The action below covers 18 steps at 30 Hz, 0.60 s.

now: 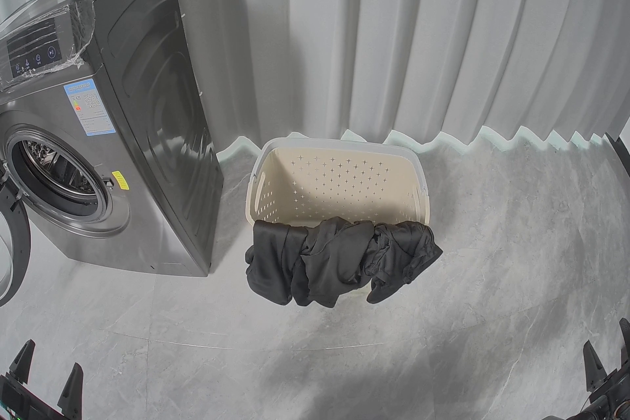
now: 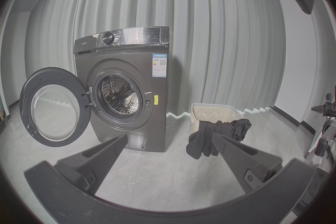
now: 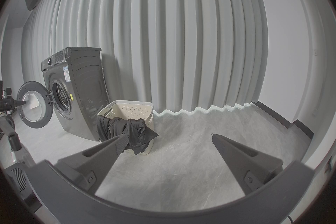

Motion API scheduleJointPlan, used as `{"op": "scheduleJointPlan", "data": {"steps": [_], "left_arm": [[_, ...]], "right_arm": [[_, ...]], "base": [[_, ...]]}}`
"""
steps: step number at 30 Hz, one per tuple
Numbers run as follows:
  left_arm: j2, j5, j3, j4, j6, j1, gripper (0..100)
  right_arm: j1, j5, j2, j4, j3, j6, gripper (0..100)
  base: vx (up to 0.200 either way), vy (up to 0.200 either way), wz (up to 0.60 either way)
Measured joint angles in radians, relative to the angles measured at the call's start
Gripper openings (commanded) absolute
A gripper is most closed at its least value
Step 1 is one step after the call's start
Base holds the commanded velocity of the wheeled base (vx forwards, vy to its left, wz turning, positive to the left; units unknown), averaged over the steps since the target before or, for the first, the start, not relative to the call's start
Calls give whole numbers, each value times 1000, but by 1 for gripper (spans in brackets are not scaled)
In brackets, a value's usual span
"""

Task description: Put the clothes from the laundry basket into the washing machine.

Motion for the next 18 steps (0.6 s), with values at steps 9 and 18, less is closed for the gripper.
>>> {"op": "scheduleJointPlan", "data": {"steps": [9,18], "left_arm": [[0,0,0,0,0,0,100],[0,0,0,0,0,0,100]], "right_arm": [[-1,6,0,-6,0,6,100],[-1,26,0,-33,-50,6,100]], "base": [[44,0,0],[0,0,0]]}}
